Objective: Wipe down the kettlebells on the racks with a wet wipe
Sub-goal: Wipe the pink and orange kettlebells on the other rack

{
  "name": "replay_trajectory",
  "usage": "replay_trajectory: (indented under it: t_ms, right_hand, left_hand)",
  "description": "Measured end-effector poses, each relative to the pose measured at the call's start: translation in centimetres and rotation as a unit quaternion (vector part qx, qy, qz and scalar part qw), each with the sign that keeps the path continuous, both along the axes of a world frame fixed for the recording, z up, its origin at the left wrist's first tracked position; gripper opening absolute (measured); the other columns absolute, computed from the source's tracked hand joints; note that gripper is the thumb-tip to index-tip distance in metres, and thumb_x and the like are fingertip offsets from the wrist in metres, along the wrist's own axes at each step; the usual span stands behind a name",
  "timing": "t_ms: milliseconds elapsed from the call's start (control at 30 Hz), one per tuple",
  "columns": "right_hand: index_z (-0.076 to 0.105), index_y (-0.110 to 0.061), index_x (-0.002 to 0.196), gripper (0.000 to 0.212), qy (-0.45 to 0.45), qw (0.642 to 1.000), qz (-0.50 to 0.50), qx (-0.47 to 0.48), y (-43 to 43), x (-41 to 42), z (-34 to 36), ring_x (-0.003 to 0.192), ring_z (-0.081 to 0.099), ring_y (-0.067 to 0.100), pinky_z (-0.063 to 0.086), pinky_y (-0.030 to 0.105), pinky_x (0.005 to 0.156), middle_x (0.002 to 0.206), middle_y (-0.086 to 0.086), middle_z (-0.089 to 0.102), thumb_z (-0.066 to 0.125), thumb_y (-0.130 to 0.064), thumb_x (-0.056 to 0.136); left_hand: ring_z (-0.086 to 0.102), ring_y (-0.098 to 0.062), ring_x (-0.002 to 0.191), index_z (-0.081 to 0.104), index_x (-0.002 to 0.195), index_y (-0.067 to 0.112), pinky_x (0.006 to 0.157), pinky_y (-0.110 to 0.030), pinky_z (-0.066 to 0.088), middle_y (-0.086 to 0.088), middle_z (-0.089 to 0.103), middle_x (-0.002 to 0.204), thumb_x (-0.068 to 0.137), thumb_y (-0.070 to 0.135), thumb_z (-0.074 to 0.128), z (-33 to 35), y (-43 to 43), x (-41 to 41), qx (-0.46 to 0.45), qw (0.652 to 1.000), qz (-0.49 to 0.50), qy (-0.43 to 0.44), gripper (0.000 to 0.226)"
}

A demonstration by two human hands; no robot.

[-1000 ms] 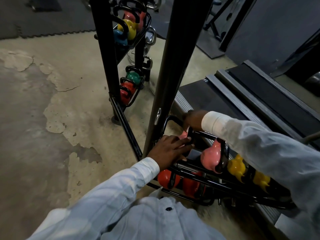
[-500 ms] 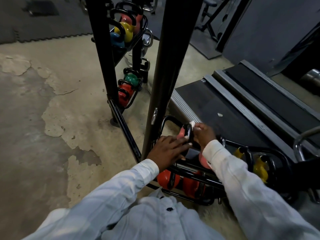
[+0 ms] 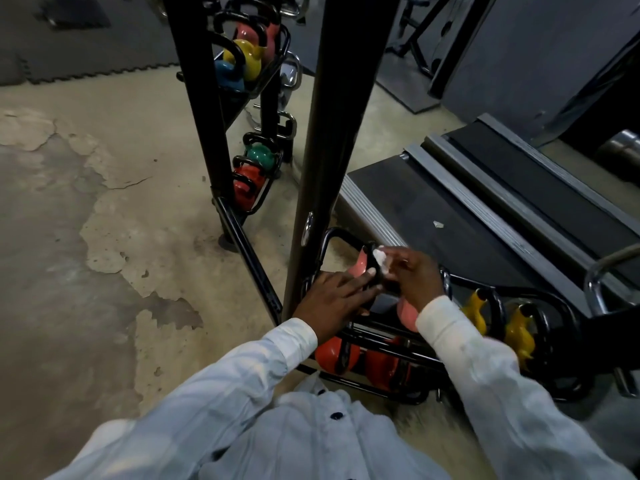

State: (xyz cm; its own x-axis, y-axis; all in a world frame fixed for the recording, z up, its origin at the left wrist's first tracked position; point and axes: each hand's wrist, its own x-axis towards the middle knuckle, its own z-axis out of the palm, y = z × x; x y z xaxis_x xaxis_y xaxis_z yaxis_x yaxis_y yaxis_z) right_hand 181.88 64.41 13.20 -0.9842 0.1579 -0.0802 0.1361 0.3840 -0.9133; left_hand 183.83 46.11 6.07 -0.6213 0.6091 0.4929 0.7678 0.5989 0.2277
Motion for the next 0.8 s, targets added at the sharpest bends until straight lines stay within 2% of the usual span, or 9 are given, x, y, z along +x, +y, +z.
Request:
replay_trajectory:
  t_ms: [100,267,367,533,567,633,667,700,800]
  right_hand:
    - [0.074,-0.03,0.104,0.025,0.038,0.885,0.188,0.425,-0.2,-3.9,2.5,0.101,0.066,0.029,0.053,0.036,0.087,0.11,0.003,0.066,0.06,-0.037,0.084]
    - [0.064,-0.027,0.124,0.03,-0.039,0.676,0.408,0.612,-2.7,-7.4,6.4,0.122,0.054,0.03,0.042,0.028,0.094,0.135,0.002,0.052,0.057,-0.028,0.094]
    - [0.064,-0.022,0.121,0.031,-0.076,0.618,0.438,0.648,-4.6,-8.3,6.3,0.116,0.057,0.029,0.049,0.038,0.095,0.129,0.004,0.058,0.057,-0.031,0.092]
    - [0.069,-0.018,0.116,0.027,-0.041,0.67,0.435,0.6,-3.1,-6.3,6.5,0.112,0.059,0.029,0.05,0.037,0.091,0.12,0.008,0.061,0.059,-0.02,0.09]
    - [0.072,-0.02,0.112,0.027,-0.004,0.713,0.399,0.577,-2.1,-5.5,5.8,0.109,0.061,0.028,0.051,0.036,0.09,0.117,0.008,0.063,0.061,-0.016,0.088]
    - [0.077,-0.019,0.1,0.027,0.021,0.876,0.248,0.414,-0.8,-3.0,3.9,0.1,0.066,0.025,0.053,0.037,0.09,0.107,0.007,0.07,0.062,-0.005,0.082]
    - [0.077,-0.019,0.093,0.031,-0.008,0.959,0.138,0.247,-1.0,-1.7,2.9,0.095,0.067,0.025,0.055,0.038,0.088,0.1,0.006,0.073,0.056,0.002,0.083]
    - [0.074,-0.02,0.088,0.036,-0.049,0.997,0.029,0.053,-1.4,-0.9,2.1,0.087,0.068,0.024,0.057,0.036,0.08,0.09,0.005,0.073,0.049,0.006,0.085]
    - [0.062,-0.011,0.08,0.032,-0.163,0.904,-0.159,-0.362,-3.1,-0.3,0.8,0.058,0.061,0.021,0.046,0.016,0.047,0.062,0.005,0.064,0.036,0.003,0.092]
  left_hand:
    - [0.058,-0.026,0.105,0.053,0.132,0.027,0.08,-0.037,0.044,-0.002,0.052,0.143,0.086,0.033,0.068,0.1,0.2,0.0,-0.006,1.0,0.01,0.015,0.049]
    - [0.059,-0.025,0.097,0.062,0.127,0.026,0.078,-0.035,0.041,0.001,0.053,0.142,0.092,0.032,0.055,0.4,0.3,0.4,0.003,0.999,0.03,0.039,0.037]
    - [0.06,-0.027,0.09,0.059,0.129,0.024,0.075,-0.036,0.044,0.0,0.053,0.142,0.088,0.03,0.063,0.3,0.6,0.6,0.016,0.998,0.029,0.056,0.041]
    - [0.059,-0.028,0.092,0.053,0.13,0.026,0.077,-0.038,0.045,-0.001,0.053,0.142,0.087,0.029,0.064,0.1,0.4,0.8,0.027,0.998,0.04,0.046,0.044]
    - [0.058,-0.027,0.096,0.052,0.13,0.027,0.079,-0.038,0.043,0.0,0.052,0.143,0.086,0.026,0.065,-0.1,0.4,0.8,0.025,0.998,0.045,0.036,0.046]
    - [0.055,-0.025,0.103,0.051,0.132,0.029,0.084,-0.038,0.041,0.001,0.048,0.146,0.084,0.025,0.069,-0.3,0.2,0.7,0.018,0.998,0.05,0.015,0.052]
    - [0.054,-0.024,0.106,0.051,0.133,0.029,0.085,-0.038,0.041,0.002,0.047,0.147,0.083,0.026,0.07,-0.2,0.1,0.7,0.016,0.999,0.049,0.005,0.054]
    - [0.053,-0.023,0.107,0.052,0.133,0.029,0.086,-0.038,0.041,0.003,0.046,0.147,0.082,0.027,0.069,0.0,0.1,0.7,0.016,0.999,0.046,-0.006,0.054]
    - [0.052,-0.022,0.106,0.052,0.133,0.031,0.086,-0.036,0.04,0.005,0.048,0.146,0.083,0.032,0.064,0.7,0.2,0.8,0.025,0.999,0.025,-0.025,0.051]
